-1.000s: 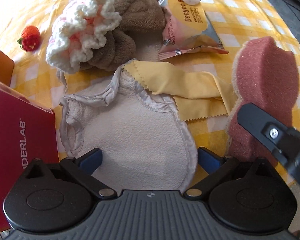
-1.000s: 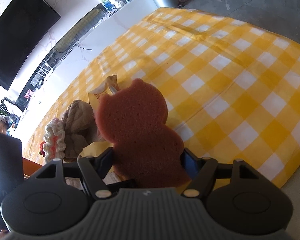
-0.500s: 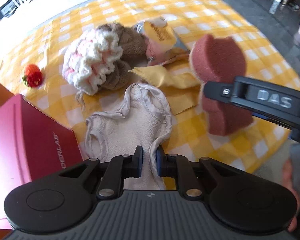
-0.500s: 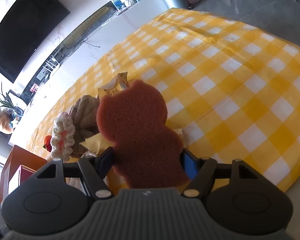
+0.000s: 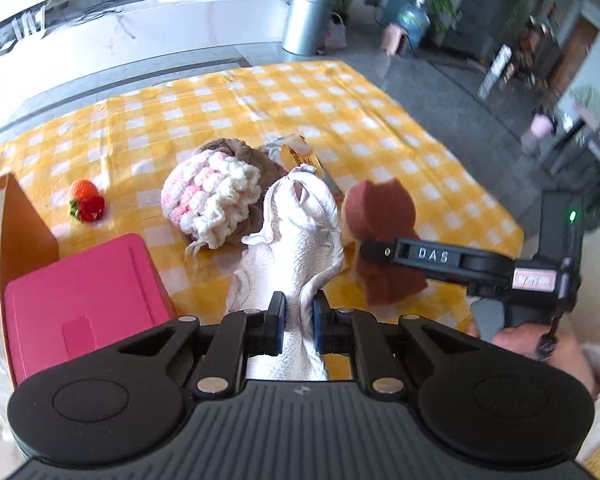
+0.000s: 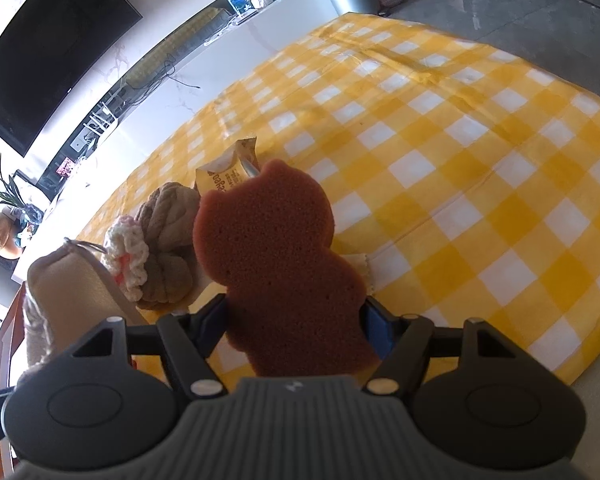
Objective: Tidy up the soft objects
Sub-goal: 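Lift and carry the beige mitt and red sponge over the open box with both grippers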
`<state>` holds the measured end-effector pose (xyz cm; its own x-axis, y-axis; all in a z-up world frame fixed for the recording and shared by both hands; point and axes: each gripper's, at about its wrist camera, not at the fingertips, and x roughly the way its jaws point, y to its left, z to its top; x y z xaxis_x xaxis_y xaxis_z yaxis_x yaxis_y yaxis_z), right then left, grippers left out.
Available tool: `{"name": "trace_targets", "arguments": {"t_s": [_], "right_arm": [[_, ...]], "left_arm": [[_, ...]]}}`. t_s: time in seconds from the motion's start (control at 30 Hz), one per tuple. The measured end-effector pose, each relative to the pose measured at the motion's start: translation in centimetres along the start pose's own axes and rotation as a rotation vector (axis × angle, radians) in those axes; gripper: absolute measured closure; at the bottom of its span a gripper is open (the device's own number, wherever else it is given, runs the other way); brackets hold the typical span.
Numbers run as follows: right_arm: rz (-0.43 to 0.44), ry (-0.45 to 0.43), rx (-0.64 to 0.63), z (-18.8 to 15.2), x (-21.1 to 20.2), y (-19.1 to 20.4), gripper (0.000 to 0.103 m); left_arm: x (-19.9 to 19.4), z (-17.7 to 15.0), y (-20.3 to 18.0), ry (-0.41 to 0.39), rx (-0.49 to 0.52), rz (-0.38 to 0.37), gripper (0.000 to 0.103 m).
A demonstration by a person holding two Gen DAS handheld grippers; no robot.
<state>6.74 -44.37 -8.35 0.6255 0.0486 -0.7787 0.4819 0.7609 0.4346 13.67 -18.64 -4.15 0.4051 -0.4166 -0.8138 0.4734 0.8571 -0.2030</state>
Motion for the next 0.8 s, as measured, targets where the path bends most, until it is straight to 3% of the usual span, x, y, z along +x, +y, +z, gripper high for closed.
{"name": "trace_targets", "arguments": {"t_s": [0.17, 0.3, 0.53, 0.7, 0.8], "right_arm": [[0.013, -0.012, 0.013, 0.1, -0.2, -0.2, 0.033], [0.073, -0.01, 0.02, 0.3, -0.6, -0.4, 0.033], [0.116, -0.088, -0.058, 0.4, -3.8, 1.4, 0.034], [0.171, -0.111, -0.073, 0.2, -6.3, 3.7, 0.034], [0.206, -0.122, -0.107, -0.2, -7.7, 6.0, 0.034]], "left_arm": [[-2.5, -0.7, 0.0, -0.102, 0.018, 0.006, 0.088], [-4.8, -1.3, 0.6, -0.229, -0.033, 0.034, 0.088], [-8.2, -1.4, 3.0, -0.355, -0.118, 0.06, 0.088], [-10.4, -1.9, 6.6, -0.374, -0.23, -0.067, 0.088], [-12.0, -2.8, 8.6, -0.419, -0.286, -0.076, 0.088]]}}
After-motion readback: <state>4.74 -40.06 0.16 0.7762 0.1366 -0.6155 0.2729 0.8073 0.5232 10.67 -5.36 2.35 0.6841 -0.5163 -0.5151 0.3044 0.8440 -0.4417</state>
